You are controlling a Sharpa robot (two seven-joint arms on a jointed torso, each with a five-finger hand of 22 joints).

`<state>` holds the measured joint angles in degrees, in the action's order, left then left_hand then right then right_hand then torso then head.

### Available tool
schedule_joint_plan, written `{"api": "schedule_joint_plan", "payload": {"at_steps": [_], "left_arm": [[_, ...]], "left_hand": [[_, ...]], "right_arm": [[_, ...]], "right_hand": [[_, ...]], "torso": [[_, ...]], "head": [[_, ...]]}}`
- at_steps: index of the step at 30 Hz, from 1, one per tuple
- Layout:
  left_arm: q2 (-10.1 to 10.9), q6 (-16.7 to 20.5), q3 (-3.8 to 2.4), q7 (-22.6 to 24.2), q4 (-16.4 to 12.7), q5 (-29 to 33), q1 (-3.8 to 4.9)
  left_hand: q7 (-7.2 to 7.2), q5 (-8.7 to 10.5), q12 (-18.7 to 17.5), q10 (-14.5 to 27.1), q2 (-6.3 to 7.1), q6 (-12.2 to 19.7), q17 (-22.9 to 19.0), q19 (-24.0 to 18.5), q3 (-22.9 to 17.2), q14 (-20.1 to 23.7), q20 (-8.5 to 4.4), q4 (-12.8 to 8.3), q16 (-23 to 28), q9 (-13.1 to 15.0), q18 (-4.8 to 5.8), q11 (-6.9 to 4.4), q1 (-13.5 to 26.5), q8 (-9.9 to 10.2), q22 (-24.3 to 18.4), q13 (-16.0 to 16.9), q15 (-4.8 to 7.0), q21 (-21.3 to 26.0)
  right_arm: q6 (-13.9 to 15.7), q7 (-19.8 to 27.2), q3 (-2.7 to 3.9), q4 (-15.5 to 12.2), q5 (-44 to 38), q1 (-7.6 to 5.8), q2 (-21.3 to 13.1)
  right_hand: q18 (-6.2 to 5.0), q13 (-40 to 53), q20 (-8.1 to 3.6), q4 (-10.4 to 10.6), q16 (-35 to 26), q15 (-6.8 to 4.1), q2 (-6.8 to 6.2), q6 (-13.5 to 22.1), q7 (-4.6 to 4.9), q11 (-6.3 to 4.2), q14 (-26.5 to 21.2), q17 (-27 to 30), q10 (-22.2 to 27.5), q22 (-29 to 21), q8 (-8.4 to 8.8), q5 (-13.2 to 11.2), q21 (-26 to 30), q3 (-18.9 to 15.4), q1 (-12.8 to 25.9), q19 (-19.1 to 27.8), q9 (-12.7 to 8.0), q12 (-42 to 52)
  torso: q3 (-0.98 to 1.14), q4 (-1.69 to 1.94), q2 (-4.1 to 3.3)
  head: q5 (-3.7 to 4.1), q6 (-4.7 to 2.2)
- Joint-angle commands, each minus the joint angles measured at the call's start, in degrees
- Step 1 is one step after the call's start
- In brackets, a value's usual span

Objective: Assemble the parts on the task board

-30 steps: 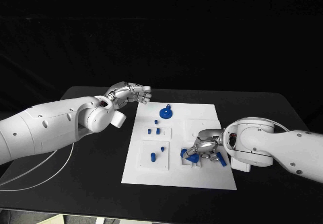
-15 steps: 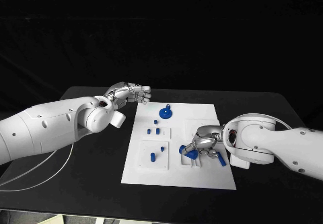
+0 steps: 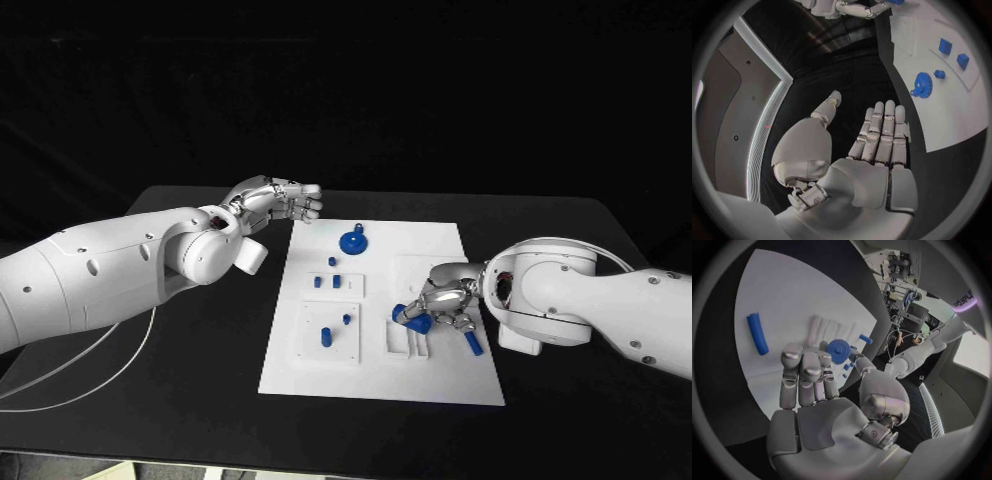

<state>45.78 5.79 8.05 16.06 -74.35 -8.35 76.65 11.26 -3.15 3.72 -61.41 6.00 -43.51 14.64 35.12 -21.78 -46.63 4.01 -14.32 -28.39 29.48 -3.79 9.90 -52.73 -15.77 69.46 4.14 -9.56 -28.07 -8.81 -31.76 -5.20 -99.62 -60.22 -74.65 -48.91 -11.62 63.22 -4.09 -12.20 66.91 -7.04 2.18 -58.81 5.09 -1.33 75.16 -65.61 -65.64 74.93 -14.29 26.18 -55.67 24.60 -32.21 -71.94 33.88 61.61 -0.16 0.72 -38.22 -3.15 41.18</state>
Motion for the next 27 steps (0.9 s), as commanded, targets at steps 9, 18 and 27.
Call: {"api": "schedule_joint_plan", "payload": {"at_steps": [9, 18, 27], "left_arm": [[0.03, -0.79, -0.03, 0.05, -0.21, -0.06, 0.06], [0.11, -0.9, -0.03, -0.09, -0.27, -0.06, 0.07], [0.16, -0.98, -0.02, -0.26, -0.3, -0.07, 0.07]], "left_hand": [[0.16, 0.19, 0.24, 0.49, -0.14, 0.54, 0.1, 0.32, -0.05, 0.3, -0.08, 0.42, 0.21, -0.08, -1.13, -0.05, 0.53, -0.19, 0.07, -0.08, -0.14, 0.36], [0.16, 0.19, 0.25, 0.5, -0.12, 0.54, 0.12, 0.33, -0.06, 0.29, -0.08, 0.48, 0.23, -0.09, -1.13, -0.05, 0.58, -0.2, 0.08, -0.08, -0.14, 0.39], [0.16, 0.2, 0.25, 0.5, -0.11, 0.55, 0.14, 0.34, -0.06, 0.29, -0.07, 0.54, 0.25, -0.11, -1.13, -0.04, 0.65, -0.21, 0.1, -0.08, -0.14, 0.41]], "right_arm": [[-0.56, -1.15, -0.1, 1.07, -0.67, 0.02, 1.25], [-0.8, -1.43, -0.6, 1.84, -1.53, 0.04, 2.04], [-1.9, -1.02, -1.23, 1.76, -1.1, 0.17, 2.6]], "right_hand": [[-3.38, 0.12, 0.45, -0.24, -0.04, -0.31, 0.15, -0.52, -0.05, -0.02, 0.06, -0.11, -0.63, 0.54, 0.13, -1.41, -0.34, -0.11, 0.29, 0.09, -0.16, -0.37], [-3.38, 0.2, 0.42, -0.36, -0.09, -0.32, -0.19, -0.5, -0.04, -0.02, 0.04, -0.11, -0.65, 0.48, 0.21, -2.39, -0.31, -0.22, 0.61, 0.15, -0.26, -0.52], [-3.38, 0.35, 0.39, -0.68, -0.12, -0.33, -0.58, -0.52, -0.05, -0.03, 0.01, -0.16, -0.66, 0.45, 0.27, -2.09, -0.29, -1.04, 1.63, 0.26, -0.36, -0.67]], "torso": [[-0.02, 0.05, -0.01], [-0.02, 0.06, -0.02], [0.0, 0.03, -0.02]], "head": [[0.1, -0.05], [0.05, 0.14], [0.02, 0.28]]}}
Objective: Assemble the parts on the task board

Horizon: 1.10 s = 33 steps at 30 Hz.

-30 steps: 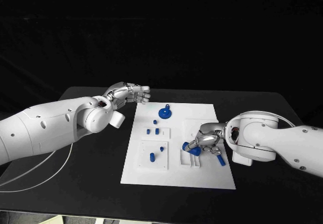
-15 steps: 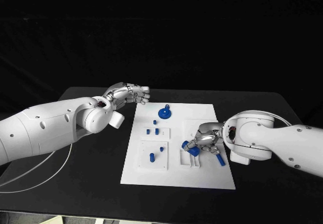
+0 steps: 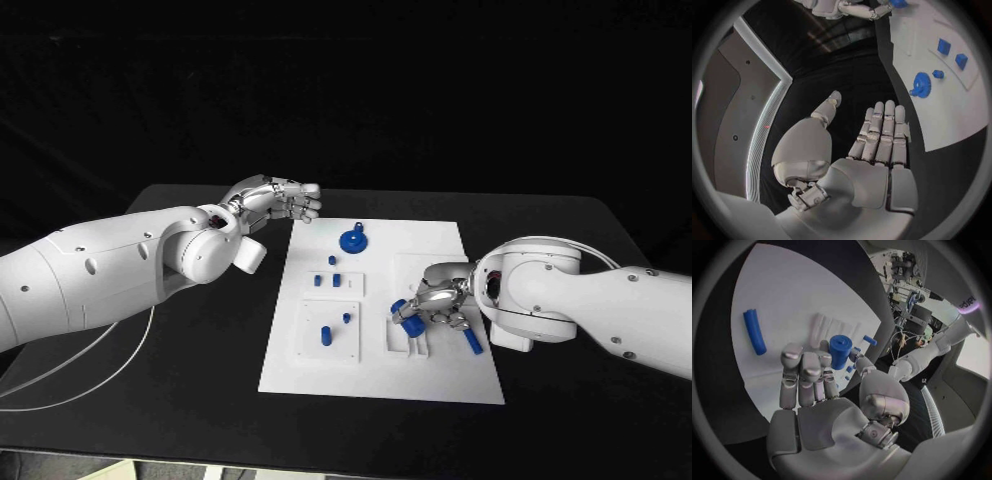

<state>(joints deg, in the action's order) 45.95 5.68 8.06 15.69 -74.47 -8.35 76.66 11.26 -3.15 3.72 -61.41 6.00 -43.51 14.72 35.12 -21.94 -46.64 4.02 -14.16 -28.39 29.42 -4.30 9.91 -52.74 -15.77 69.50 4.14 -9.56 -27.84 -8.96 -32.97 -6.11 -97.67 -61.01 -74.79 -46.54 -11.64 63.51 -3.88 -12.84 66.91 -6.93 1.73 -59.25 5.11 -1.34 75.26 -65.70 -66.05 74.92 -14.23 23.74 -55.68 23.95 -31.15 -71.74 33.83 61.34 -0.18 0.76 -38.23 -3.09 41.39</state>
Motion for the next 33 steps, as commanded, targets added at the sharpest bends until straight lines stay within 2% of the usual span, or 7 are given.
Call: {"api": "schedule_joint_plan", "payload": {"at_steps": [1, 12, 27, 31, 33], "left_arm": [[0.0, -0.9, -0.03, 0.1, -0.17, -0.07, 0.06], [0.01, -1.04, -0.03, -0.13, -0.16, -0.17, 0.06], [0.08, -1.07, -0.02, -0.26, -0.2, -0.24, 0.06], [0.08, -1.09, -0.02, -0.33, -0.16, -0.29, 0.06], [0.08, -1.1, -0.02, -0.37, -0.15, -0.29, 0.06]], "left_hand": [[0.16, 0.2, 0.25, 0.5, -0.11, 0.54, 0.06, 0.34, 0.1, 0.29, -0.08, 0.39, 0.25, -0.04, -0.62, -0.05, 0.66, -0.22, 0.06, -0.09, -0.14, 0.18], [0.16, 0.2, 0.25, 0.51, -0.08, 0.56, 0.13, 0.36, 0.07, 0.29, -0.07, 0.69, 0.32, -0.09, -0.62, -0.04, 0.94, -0.25, 0.1, -0.09, -0.15, 0.26], [0.16, 0.2, 0.25, 0.52, -0.03, 0.57, 0.16, 0.36, 0.04, 0.29, -0.07, 0.78, 0.35, -0.12, -0.63, -0.05, 1.01, -0.26, 0.12, -0.09, -0.15, 0.29], [0.15, 0.2, 0.25, 0.52, -0.03, 0.57, 0.17, 0.37, 0.03, 0.28, -0.08, 0.8, 0.36, -0.12, -0.63, -0.05, 1.02, -0.27, 0.13, -0.09, -0.15, 0.3], [0.15, 0.2, 0.25, 0.52, -0.03, 0.57, 0.18, 0.37, 0.03, 0.28, -0.07, 0.83, 0.36, -0.13, -0.63, -0.05, 1.04, -0.27, 0.13, -0.09, -0.15, 0.31]], "right_arm": [[-1.84, 0.24, -0.34, -0.26, -0.31, 0.3, 0.23], [-2.27, 0.7, -0.44, -1.14, 0.87, 0.33, 0.1], [-2.47, 0.39, -0.46, -0.96, 0.96, 0.36, 0.1], [-2.36, 0.49, -0.46, -0.96, 1.07, 0.36, 0.13], [-2.05, 0.55, -0.46, -0.96, 1.08, 0.36, 0.14]], "right_hand": [[-3.36, 0.06, 0.18, -0.06, -0.12, -0.43, -0.12, -0.09, -0.07, -0.02, -0.1, -0.07, -0.25, 0.45, 0.21, 0.35, -0.28, -0.42, 0.59, 0.06, -0.31, -0.41], [-3.36, 0.21, 0.13, -0.56, -0.13, -0.46, 1.08, -0.18, -0.11, -0.06, -0.08, -0.11, -0.32, 0.43, 0.2, 1.08, -0.31, -0.48, 0.7, 0.09, -0.36, -0.51], [-3.36, 0.25, 0.17, -0.57, -0.13, -0.45, 1.09, -0.22, -0.1, -0.05, -0.08, -0.12, -0.35, 0.42, 0.2, 1.11, -0.33, -0.6, 0.91, 0.09, -0.38, -0.55], [-3.36, 0.3, 0.2, -0.68, -0.14, -0.44, 0.87, -0.22, -0.1, -0.05, -0.08, -0.13, -0.36, 0.42, 0.22, 0.64, -0.34, -0.93, 1.32, 0.13, -0.42, -0.62], [-3.32, 0.38, 0.17, -1.24, -0.16, -0.44, 0.09, -0.18, -0.14, -0.07, -0.14, -0.15, -0.32, 0.41, 0.25, -2.18, -0.33, -1.81, 1.97, 0.23, -0.43, -0.68]], "torso": [[0.03, -0.01, 0.0], [0.03, -0.05, 0.03], [0.01, -0.04, 0.01], [0.01, -0.02, 0.02], [0.01, -0.01, 0.01]], "head": [[-0.06, 0.11], [-0.18, 0.21], [-0.11, 0.28], [-0.11, 0.31], [-0.11, 0.31]]}}
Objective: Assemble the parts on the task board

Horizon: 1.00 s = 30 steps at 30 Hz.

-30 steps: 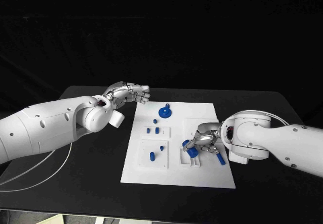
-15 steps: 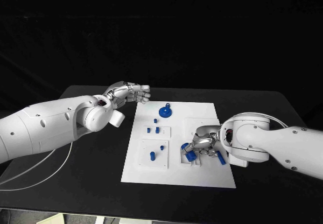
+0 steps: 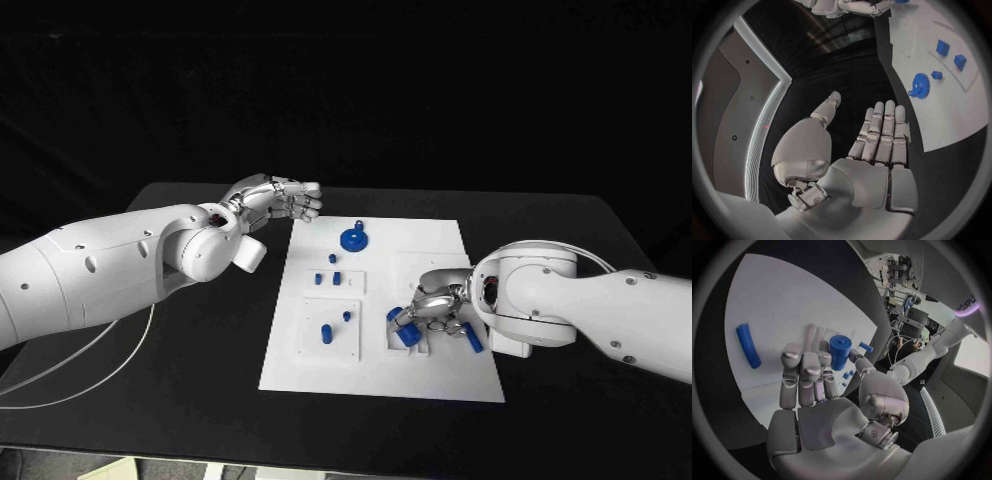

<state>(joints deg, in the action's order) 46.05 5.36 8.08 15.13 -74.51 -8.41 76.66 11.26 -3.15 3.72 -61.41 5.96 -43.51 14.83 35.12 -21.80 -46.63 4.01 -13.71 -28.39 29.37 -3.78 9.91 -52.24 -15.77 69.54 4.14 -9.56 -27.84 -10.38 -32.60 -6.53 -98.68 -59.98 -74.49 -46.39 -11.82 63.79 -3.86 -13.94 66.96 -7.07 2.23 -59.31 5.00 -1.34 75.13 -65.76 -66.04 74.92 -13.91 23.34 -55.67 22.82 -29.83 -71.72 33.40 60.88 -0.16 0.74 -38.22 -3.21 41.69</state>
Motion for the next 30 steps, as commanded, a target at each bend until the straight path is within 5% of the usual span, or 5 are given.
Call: {"api": "schedule_joint_plan", "payload": {"at_steps": [1, 3, 4, 11, 30], "left_arm": [[-0.01, -0.79, -0.03, 0.18, -0.13, -0.24, 0.06], [-0.01, -0.81, -0.03, 0.16, -0.17, -0.24, 0.06], [-0.01, -0.81, -0.03, 0.15, -0.14, -0.25, 0.06], [0.02, -0.81, -0.03, 0.1, -0.14, -0.27, 0.06], [0.08, -0.84, -0.02, -0.17, -0.12, -0.46, 0.06]], "left_hand": [[0.16, 0.2, 0.25, 0.52, 0.01, 0.57, 0.07, 0.37, -0.11, 0.28, -0.07, 0.39, 0.36, -0.08, -1.15, -0.05, 0.56, -0.27, 0.09, -0.09, -0.15, 0.31], [0.15, 0.2, 0.25, 0.52, 0.02, 0.57, 0.07, 0.37, -0.11, 0.28, -0.07, 0.41, 0.37, -0.09, -1.15, -0.05, 0.57, -0.28, 0.09, -0.09, -0.15, 0.32], [0.16, 0.2, 0.24, 0.53, 0.02, 0.57, 0.08, 0.37, -0.12, 0.28, -0.07, 0.42, 0.37, -0.09, -1.15, -0.05, 0.58, -0.28, 0.09, -0.09, -0.15, 0.32], [0.16, 0.2, 0.24, 0.54, 0.06, 0.59, 0.09, 0.37, -0.13, 0.29, -0.07, 0.47, 0.39, -0.1, -1.15, -0.04, 0.61, -0.28, 0.1, -0.09, -0.15, 0.34], [0.16, 0.2, 0.23, 0.57, 0.09, 0.62, 0.13, 0.36, -0.21, 0.3, -0.08, 0.56, 0.44, -0.14, -1.17, -0.04, 0.62, -0.29, 0.14, -0.1, -0.15, 0.4]], "right_arm": [[-0.4, 0.24, -0.04, 0.06, 0.06, 0.07, 0.0], [-0.17, 0.52, -0.05, 0.09, 0.1, 0.07, -0.01], [-0.1, 0.58, -0.05, 0.09, 0.19, 0.07, -0.01], [-0.35, 0.77, -0.05, -0.09, 0.21, 0.07, -0.12], [-2.67, 3.6, -0.04, -1.23, 0.41, 0.11, -1.95]], "right_hand": [[-3.18, 0.14, 0.09, -0.65, -0.21, -0.27, -1.6, -0.08, -0.21, 0.03, -0.04, -0.12, -0.3, 0.41, -0.08, -5.7, -0.33, -1.38, 1.09, 0.27, 0.03, -0.25], [-3.18, 0.24, -0.54, -2.2, -0.38, -0.46, -3.16, 0.06, -0.27, -0.19, -0.19, -0.11, -0.18, 0.16, -0.01, -19.68, 0.11, -1.71, 0.98, 0.67, 0.02, -0.49], [-3.18, 0.25, -0.59, -2.27, -0.41, -0.52, -3.48, 0.06, -0.2, -0.27, -0.2, -0.1, -0.17, 0.12, 0.0, -20.31, 0.17, -1.78, 1.06, 0.7, 0.01, -0.53], [-3.18, 0.3, -1.03, -2.26, -0.55, -0.73, -6.33, 0.1, -0.34, -0.43, -0.24, -0.07, -0.17, -0.13, 0.04, -20.5, 0.47, -1.85, 1.67, 0.68, 0.0, -0.74], [-3.18, 0.59, -1.13, -2.74, -0.69, -0.64, -6.94, 0.21, -0.23, -0.32, -0.11, -0.07, -0.34, -0.27, 0.03, -20.5, 0.48, -0.77, -3.27, 0.37, 0.13, -0.95]], "torso": [[0.0, 0.02, 0.0], [0.0, 0.02, 0.0], [0.0, 0.02, 0.0], [0.0, 0.01, 0.0], [0.07, -0.01, -0.01]], "head": [[0.02, 0.03], [0.02, 0.03], [0.02, 0.03], [0.02, -0.03], [-0.08, -0.15]]}}
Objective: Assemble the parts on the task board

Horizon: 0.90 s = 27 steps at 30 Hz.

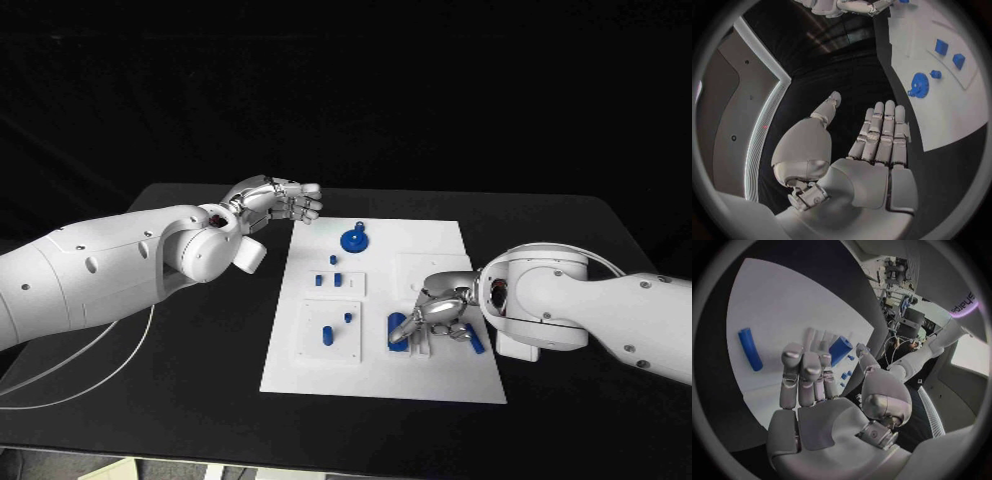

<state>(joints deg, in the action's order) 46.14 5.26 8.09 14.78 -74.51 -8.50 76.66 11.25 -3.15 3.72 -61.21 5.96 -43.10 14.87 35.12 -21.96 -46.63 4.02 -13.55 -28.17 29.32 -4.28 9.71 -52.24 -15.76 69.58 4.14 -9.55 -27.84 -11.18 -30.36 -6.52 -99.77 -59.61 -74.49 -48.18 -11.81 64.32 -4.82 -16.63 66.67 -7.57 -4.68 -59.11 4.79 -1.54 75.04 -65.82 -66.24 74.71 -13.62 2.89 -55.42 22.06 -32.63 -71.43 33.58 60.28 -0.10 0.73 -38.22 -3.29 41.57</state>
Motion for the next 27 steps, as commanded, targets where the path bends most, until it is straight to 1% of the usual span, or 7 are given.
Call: {"api": "schedule_joint_plan", "payload": {"at_steps": [1, 9, 10, 14, 18, 23, 27], "left_arm": [[-0.02, -0.78, -0.03, 0.17, -0.12, -0.38, 0.06], [-0.02, -0.91, -0.02, 0.09, -0.14, -0.39, 0.06], [-0.02, -0.95, -0.02, 0.01, -0.14, -0.39, 0.06], [-0.02, -1.0, -0.02, 0.01, -0.14, -0.39, 0.06], [-0.02, -1.15, -0.01, -0.07, -0.14, -0.39, 0.05], [0.03, -1.27, 0.01, -0.2, -0.14, -0.39, 0.05], [0.04, -1.28, 0.03, -0.21, -0.19, -0.39, 0.05]], "left_hand": [[0.17, 0.2, 0.23, 0.37, 0.1, 0.22, 0.09, 0.36, -0.06, 0.3, -0.08, 0.41, 0.21, -0.09, -0.67, 0.16, 0.62, -0.29, 0.1, -0.1, -0.15, 0.4], [0.17, 0.2, 0.23, 0.38, 0.1, 0.22, 0.1, 0.36, -0.07, 0.3, -0.08, 0.42, 0.22, -0.1, -0.68, 0.16, 0.61, -0.29, 0.11, -0.1, -0.15, 0.41], [0.17, 0.2, 0.23, 0.38, 0.1, 0.22, 0.1, 0.36, -0.07, 0.3, -0.08, 0.43, 0.22, -0.1, -0.68, 0.16, 0.61, -0.29, 0.11, -0.1, -0.15, 0.41], [0.17, 0.2, 0.23, 0.38, 0.1, 0.23, 0.11, 0.36, -0.08, 0.3, -0.08, 0.43, 0.23, -0.1, -0.68, 0.16, 0.62, -0.29, 0.11, -0.1, -0.15, 0.41], [0.18, 0.19, 0.23, 0.4, -0.13, 0.24, 0.15, 0.38, -0.13, 0.32, -0.06, 0.9, 0.29, -0.15, -0.67, 0.17, 1.04, -0.31, 0.14, -0.1, -0.16, 0.48], [0.19, 0.19, 0.23, 0.44, -0.29, 0.3, 0.25, 0.35, -0.25, 0.32, -0.06, 1.46, 0.38, -0.23, -0.68, 0.17, 1.43, -0.35, 0.19, -0.1, -0.16, 0.63], [0.18, 0.19, 0.23, 0.44, -0.31, 0.3, 0.27, 0.35, -0.27, 0.32, -0.06, 1.54, 0.4, -0.24, -0.69, 0.17, 1.48, -0.35, 0.2, -0.1, -0.17, 0.64]], "right_arm": [[-1.84, 1.31, -0.05, -0.13, 0.02, 0.11, -0.19], [-1.48, 0.33, -0.05, 0.38, 0.12, 0.12, -0.09], [-1.58, 0.25, -0.05, 0.45, 0.04, 0.12, -0.06], [-2.01, -0.08, -0.05, 0.56, -0.04, 0.12, 0.07], [-2.41, 0.22, -0.05, 1.0, -0.48, 0.12, 0.13], [-2.69, 0.53, -0.05, 1.47, -0.78, 0.17, 0.15], [-3.07, 0.62, -0.05, 1.48, -0.78, 0.19, 0.22]], "right_hand": [[-3.19, 0.07, -0.16, -0.04, -0.41, -0.13, -0.01, 0.01, -0.01, -0.11, -0.02, -0.01, -0.14, -0.06, -0.27, -0.05, 0.24, -0.04, -0.52, 0.09, -0.05, -0.36], [-3.19, 0.09, -0.1, 0.1, -0.43, -0.13, 0.99, -0.07, -0.03, -0.12, 0.02, 0.0, -0.2, -0.1, -0.32, -0.05, 0.24, 0.07, -1.02, 0.01, -0.02, -0.38], [-3.12, 0.07, -0.03, 1.18, -0.46, -0.13, 3.17, -0.27, -0.04, -0.12, 0.04, 0.02, -0.27, -0.19, -0.41, -0.04, 0.31, 0.41, -0.39, -0.08, 0.02, -0.42], [-3.1, 0.07, 0.05, 1.6, -0.46, -0.12, 3.79, -0.27, -0.03, -0.12, 0.05, 0.02, -0.28, -0.21, -0.4, -0.05, 0.34, 0.27, 0.23, -0.07, 0.01, -0.45], [-3.19, 0.11, 0.22, 2.73, -0.46, -0.09, 7.84, -0.35, 0.0, -0.13, 0.12, 0.01, -0.36, -0.19, -0.38, 0.1, 0.28, 1.87, -0.33, -0.1, -0.05, -0.53], [-3.15, 0.34, 0.68, 9.92, -0.49, 0.03, 2.83, -0.65, 0.07, 0.02, 0.38, -0.01, -0.75, -0.2, -0.39, 0.15, -0.01, 16.29, -5.56, -0.67, -0.17, -0.7], [-3.19, 0.5, 1.09, 11.85, -0.41, 0.22, 1.71, -0.67, 0.26, 0.14, 0.54, -0.05, -0.91, -0.02, -0.46, -0.1, -0.45, 19.86, -5.79, -1.01, -0.12, -0.68]], "torso": [[0.01, -0.01, -0.01], [-0.05, 0.01, -0.01], [-0.05, 0.01, -0.01], [-0.07, 0.02, -0.01], [-0.08, 0.04, -0.01], [-0.08, 0.03, 0.01], [-0.06, 0.03, 0.01]], "head": [[0.01, -0.04], [0.12, 0.03], [0.12, 0.03], [0.17, 0.04], [0.21, 0.18], [0.28, 0.21], [0.31, 0.22]]}}
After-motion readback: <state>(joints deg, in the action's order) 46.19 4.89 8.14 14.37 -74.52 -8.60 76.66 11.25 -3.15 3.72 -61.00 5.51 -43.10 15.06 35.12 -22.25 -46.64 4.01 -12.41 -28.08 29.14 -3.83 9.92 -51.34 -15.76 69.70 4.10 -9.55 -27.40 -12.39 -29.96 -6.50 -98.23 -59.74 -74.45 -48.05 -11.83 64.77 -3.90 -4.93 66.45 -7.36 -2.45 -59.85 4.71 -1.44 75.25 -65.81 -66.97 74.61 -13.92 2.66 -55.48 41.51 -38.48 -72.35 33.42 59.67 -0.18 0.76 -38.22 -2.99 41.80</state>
